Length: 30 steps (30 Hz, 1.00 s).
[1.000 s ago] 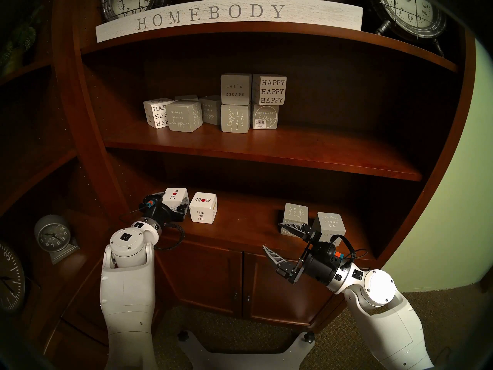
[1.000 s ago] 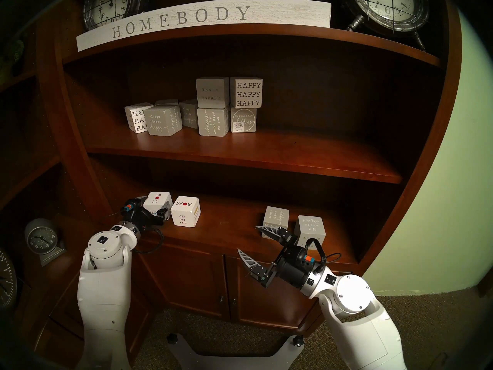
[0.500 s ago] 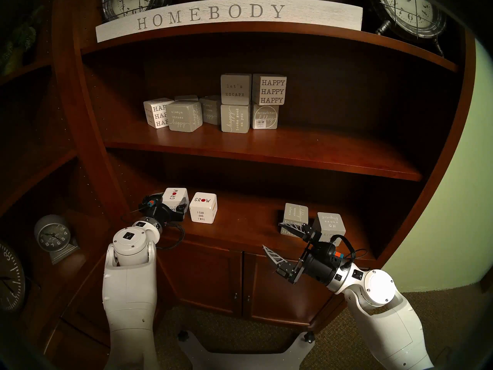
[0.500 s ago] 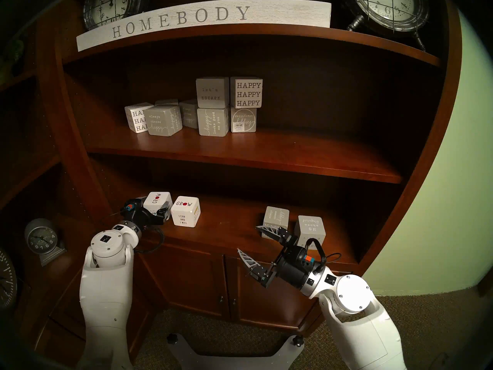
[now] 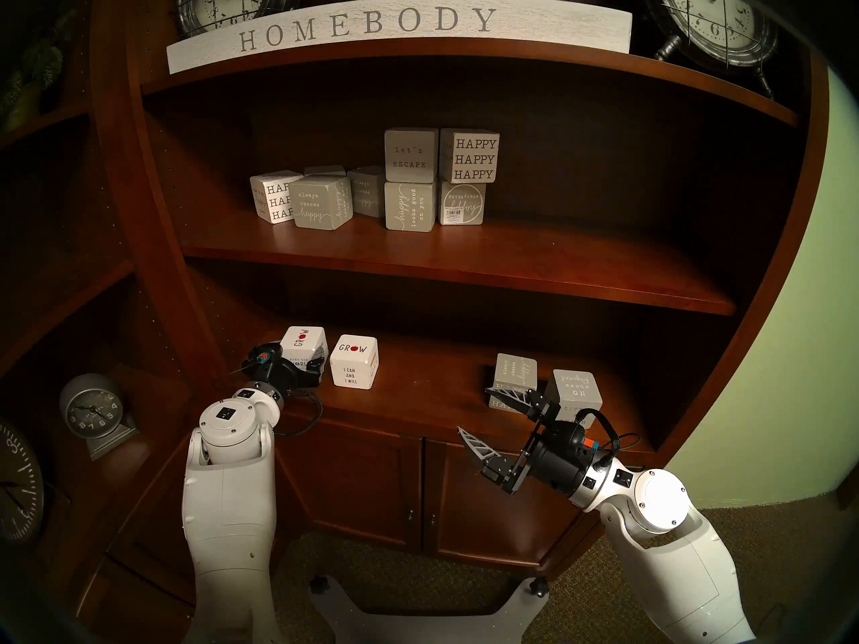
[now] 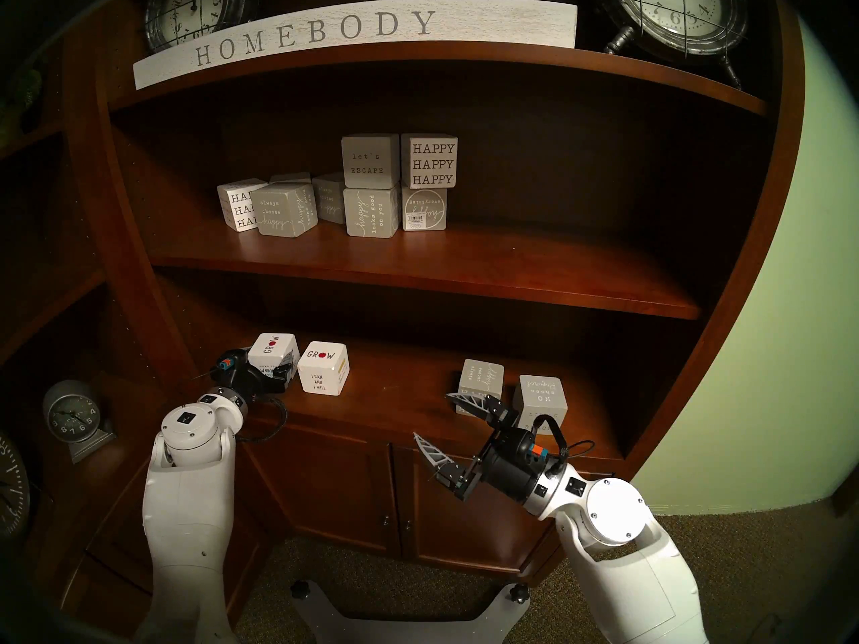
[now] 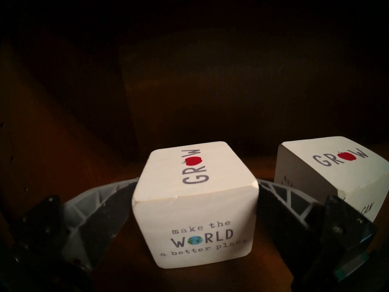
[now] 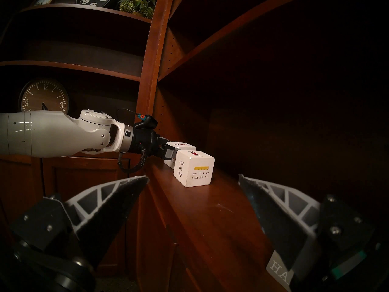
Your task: Stack four cubes vertically into two groups
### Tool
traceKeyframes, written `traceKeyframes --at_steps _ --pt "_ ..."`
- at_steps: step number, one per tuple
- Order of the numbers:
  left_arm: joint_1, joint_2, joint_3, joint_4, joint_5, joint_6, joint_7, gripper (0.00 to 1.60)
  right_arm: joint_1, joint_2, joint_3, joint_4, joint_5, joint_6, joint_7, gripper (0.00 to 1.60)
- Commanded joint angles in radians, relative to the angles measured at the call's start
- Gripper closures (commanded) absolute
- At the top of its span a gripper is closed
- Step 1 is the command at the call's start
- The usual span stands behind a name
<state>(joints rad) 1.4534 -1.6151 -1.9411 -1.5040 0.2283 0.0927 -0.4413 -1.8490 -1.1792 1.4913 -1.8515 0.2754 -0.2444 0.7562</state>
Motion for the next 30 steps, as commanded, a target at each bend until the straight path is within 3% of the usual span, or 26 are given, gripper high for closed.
traceKeyframes --at_steps 1,5,7,9,10,11,13,14,30 --pt "-0.025 0.007 0.002 0.007 -0.027 -0.038 -0.027 0.00 0.003 -0.002 -0.002 -0.016 0.003 0.001 0.002 0.00" --pt "-0.032 0.014 0.005 0.019 -0.029 -0.039 -0.043 0.01 0.003 -0.002 -0.002 -0.016 0.003 0.001 0.002 0.00" --pt "-0.036 0.016 0.006 0.025 -0.031 -0.038 -0.050 0.32 0.003 -0.002 -0.002 -0.016 0.003 0.001 0.002 0.00" --pt "-0.039 0.017 0.007 0.027 -0.030 -0.035 -0.051 0.40 0.003 -0.002 -0.002 -0.016 0.003 0.001 0.002 0.00" --pt "-0.039 0.019 0.008 0.027 -0.029 -0.034 -0.052 0.51 0.003 -0.002 -0.002 -0.016 0.003 0.001 0.002 0.00" --pt "-0.040 0.019 0.009 0.027 -0.026 -0.029 -0.050 1.00 0.003 -0.002 -0.002 -0.016 0.003 0.001 0.002 0.00" --pt "-0.042 0.022 0.009 0.027 -0.023 -0.025 -0.049 1.45 0.003 -0.002 -0.002 -0.016 0.003 0.001 0.002 0.00" --pt "-0.041 0.025 0.008 0.026 -0.018 -0.023 -0.046 1.60 0.003 -0.002 -0.002 -0.016 0.003 0.001 0.002 0.00" --pt "-0.018 0.051 -0.001 -0.119 -0.041 -0.045 -0.104 1.60 0.004 -0.003 -0.002 -0.014 0.002 -0.001 0.003 0.00"
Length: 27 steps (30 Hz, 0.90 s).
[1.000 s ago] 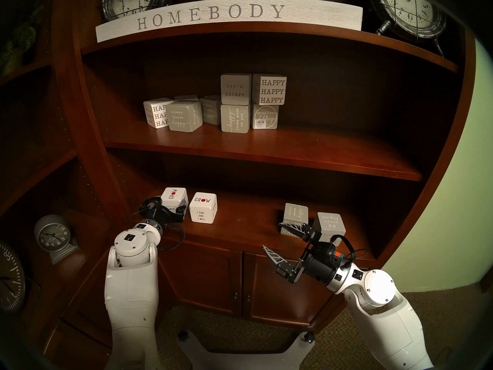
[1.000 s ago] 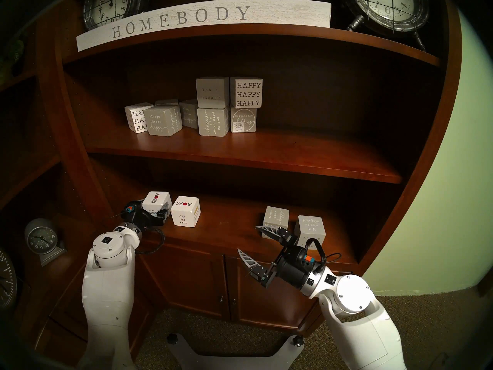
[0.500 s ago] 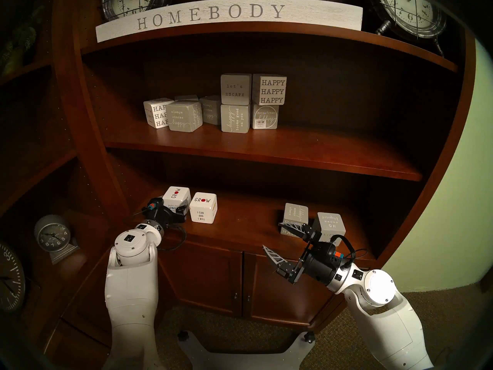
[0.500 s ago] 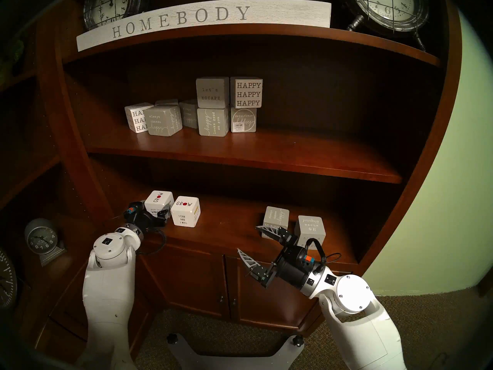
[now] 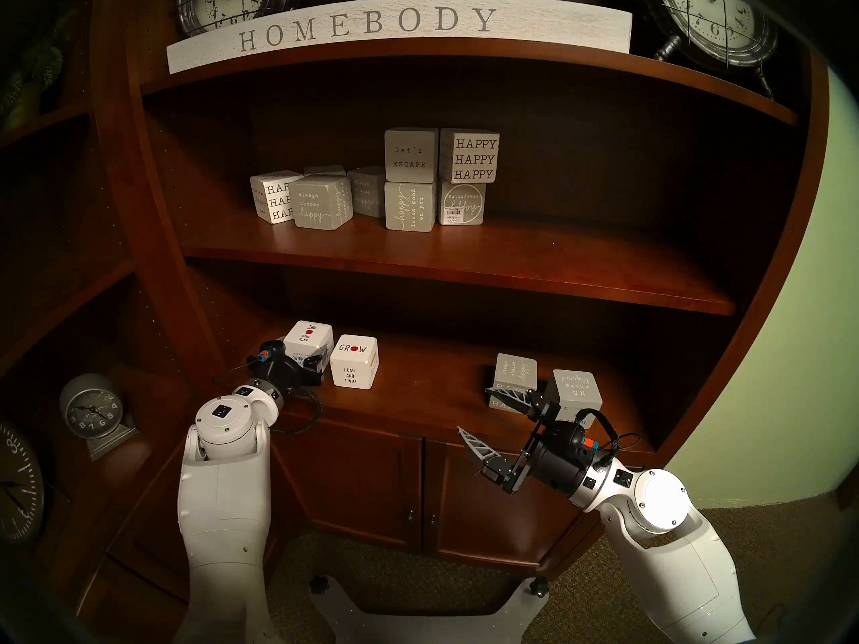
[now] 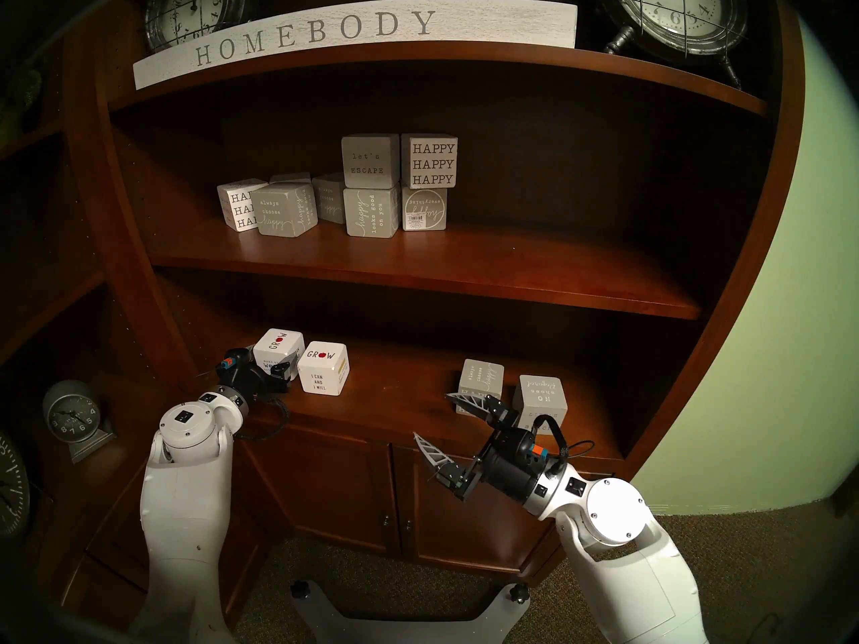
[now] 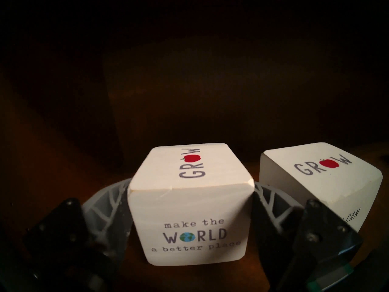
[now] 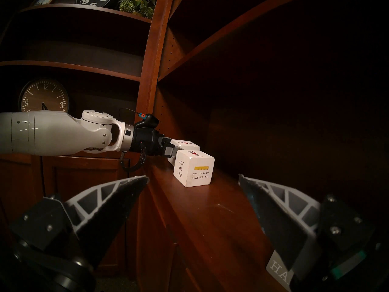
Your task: Stack four cubes vertically into two groups
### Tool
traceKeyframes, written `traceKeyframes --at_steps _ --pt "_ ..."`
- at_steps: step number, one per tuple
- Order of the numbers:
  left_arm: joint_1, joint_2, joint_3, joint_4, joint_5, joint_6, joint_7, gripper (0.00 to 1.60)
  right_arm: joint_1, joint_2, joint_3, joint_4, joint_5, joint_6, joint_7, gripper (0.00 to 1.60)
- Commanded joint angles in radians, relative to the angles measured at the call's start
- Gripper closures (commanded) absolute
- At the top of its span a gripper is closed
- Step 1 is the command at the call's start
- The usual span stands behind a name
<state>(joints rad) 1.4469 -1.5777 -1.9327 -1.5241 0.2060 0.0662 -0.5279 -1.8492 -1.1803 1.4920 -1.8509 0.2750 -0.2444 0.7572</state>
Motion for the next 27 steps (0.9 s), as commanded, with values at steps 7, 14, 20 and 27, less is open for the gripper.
traceKeyframes --at_steps 7,14,20,27 --pt "0.002 -0.005 -0.013 -0.188 -0.042 0.010 -0.049 1.60 0.004 -0.002 -0.002 -0.015 0.003 -0.001 0.002 0.00" --pt "0.009 -0.027 0.013 -0.265 -0.037 0.055 -0.071 1.60 0.004 -0.003 -0.002 -0.015 0.003 -0.001 0.002 0.00" --pt "0.046 -0.049 0.048 -0.334 -0.028 0.129 -0.071 1.60 0.004 -0.003 -0.002 -0.015 0.003 0.000 0.002 0.00" --pt "0.100 -0.043 0.123 -0.412 -0.029 0.209 -0.037 1.60 0.004 -0.003 -0.002 -0.016 0.003 0.000 0.003 0.00"
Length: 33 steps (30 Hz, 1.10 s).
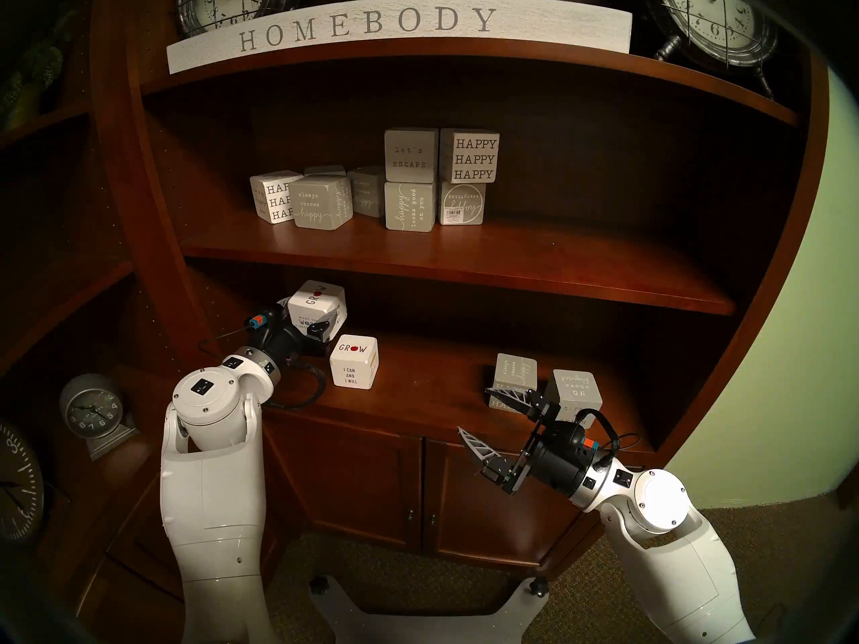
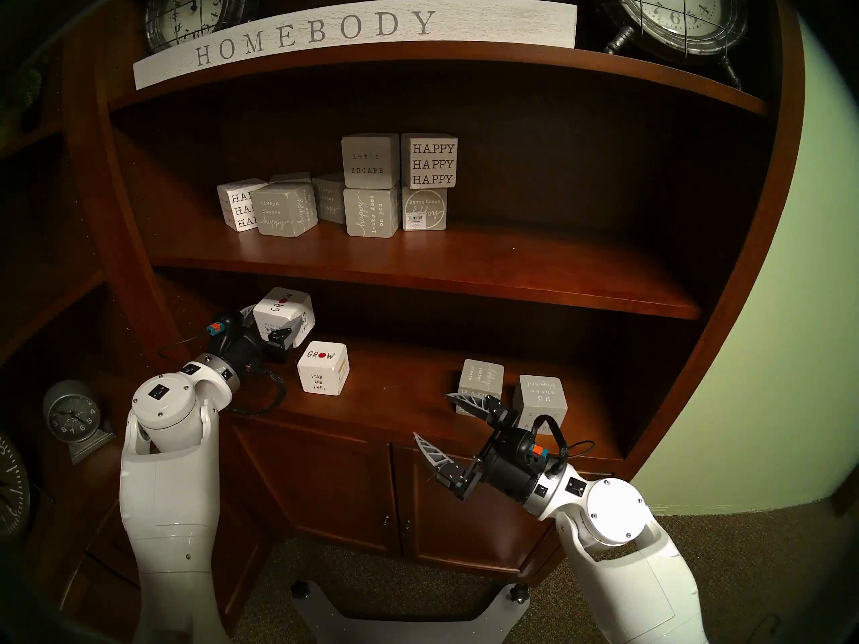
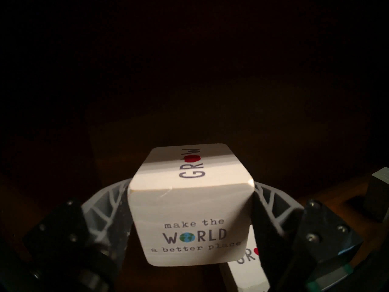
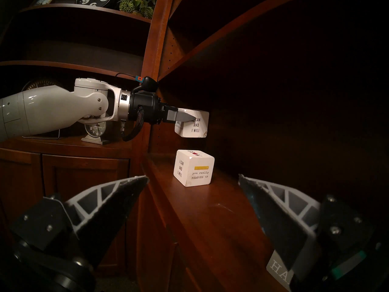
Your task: Stack four cubes vertically into two groups
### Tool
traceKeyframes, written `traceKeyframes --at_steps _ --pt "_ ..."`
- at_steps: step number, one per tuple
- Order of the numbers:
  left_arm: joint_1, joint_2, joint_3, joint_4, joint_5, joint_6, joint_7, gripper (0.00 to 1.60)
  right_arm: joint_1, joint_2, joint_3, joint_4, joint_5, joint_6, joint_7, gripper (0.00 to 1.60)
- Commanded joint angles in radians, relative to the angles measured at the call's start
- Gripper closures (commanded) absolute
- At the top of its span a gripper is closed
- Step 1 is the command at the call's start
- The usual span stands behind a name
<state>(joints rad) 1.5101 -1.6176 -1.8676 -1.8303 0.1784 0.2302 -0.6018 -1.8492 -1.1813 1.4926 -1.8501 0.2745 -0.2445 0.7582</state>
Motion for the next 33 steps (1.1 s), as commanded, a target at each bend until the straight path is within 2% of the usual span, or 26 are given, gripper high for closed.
traceKeyframes --at_steps 1,5,12,22,33 --pt "0.045 -0.002 0.069 -0.114 -0.004 0.054 0.048 1.60 0.004 -0.002 -0.002 -0.017 0.003 0.000 0.002 0.00" --pt "0.074 0.000 0.110 -0.153 -0.009 0.090 0.094 1.60 0.004 -0.002 -0.002 -0.017 0.003 0.001 0.002 0.00" --pt "0.081 -0.001 0.149 -0.159 0.006 0.103 0.156 1.60 0.003 -0.002 -0.002 -0.017 0.003 0.001 0.002 0.00" --pt "0.064 -0.001 0.166 -0.119 0.019 0.085 0.177 1.60 0.003 -0.003 -0.001 -0.017 0.003 0.001 0.002 0.00" --pt "0.066 -0.001 0.184 -0.113 0.033 0.092 0.206 1.60 0.003 -0.003 -0.001 -0.018 0.003 0.002 0.003 0.00"
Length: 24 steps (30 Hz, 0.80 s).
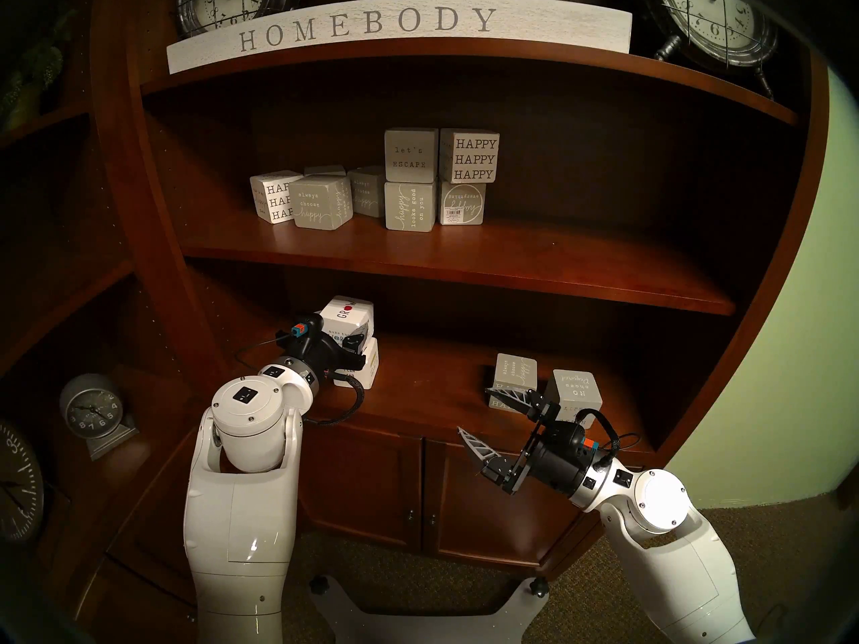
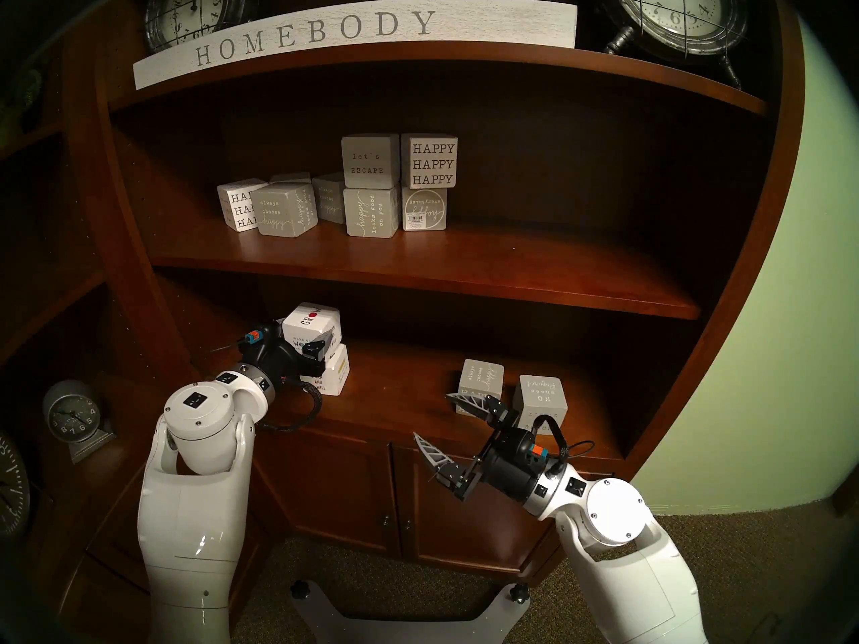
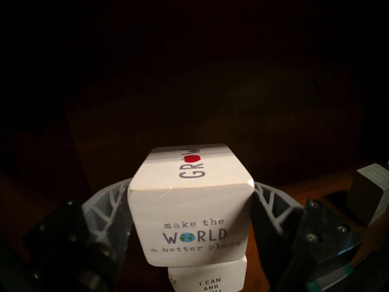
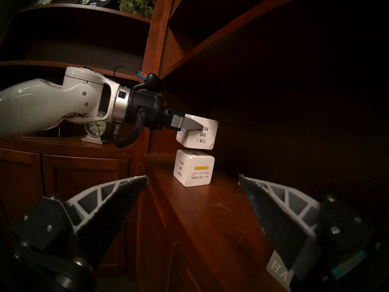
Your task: Stack four cubes vertically into two groups
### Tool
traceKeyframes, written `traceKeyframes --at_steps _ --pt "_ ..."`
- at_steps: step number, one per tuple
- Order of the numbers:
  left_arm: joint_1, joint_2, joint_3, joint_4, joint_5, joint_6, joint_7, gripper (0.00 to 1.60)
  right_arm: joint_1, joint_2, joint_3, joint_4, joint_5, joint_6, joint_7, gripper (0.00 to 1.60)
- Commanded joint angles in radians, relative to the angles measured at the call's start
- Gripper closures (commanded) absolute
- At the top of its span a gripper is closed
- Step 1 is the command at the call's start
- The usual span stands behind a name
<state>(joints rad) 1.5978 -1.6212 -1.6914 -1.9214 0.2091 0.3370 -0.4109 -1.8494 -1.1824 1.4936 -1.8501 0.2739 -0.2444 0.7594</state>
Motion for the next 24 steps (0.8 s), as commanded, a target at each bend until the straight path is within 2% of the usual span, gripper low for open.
traceKeyframes --at_steps 1,24 --pt "-0.023 0.003 0.008 -0.021 0.001 -0.015 0.017 1.60 0.003 -0.002 -0.002 -0.018 0.003 0.001 0.001 0.00" --pt "-0.038 0.002 0.026 0.030 -0.017 -0.022 0.067 1.60 0.003 -0.003 -0.002 -0.017 0.003 0.002 0.002 0.00"
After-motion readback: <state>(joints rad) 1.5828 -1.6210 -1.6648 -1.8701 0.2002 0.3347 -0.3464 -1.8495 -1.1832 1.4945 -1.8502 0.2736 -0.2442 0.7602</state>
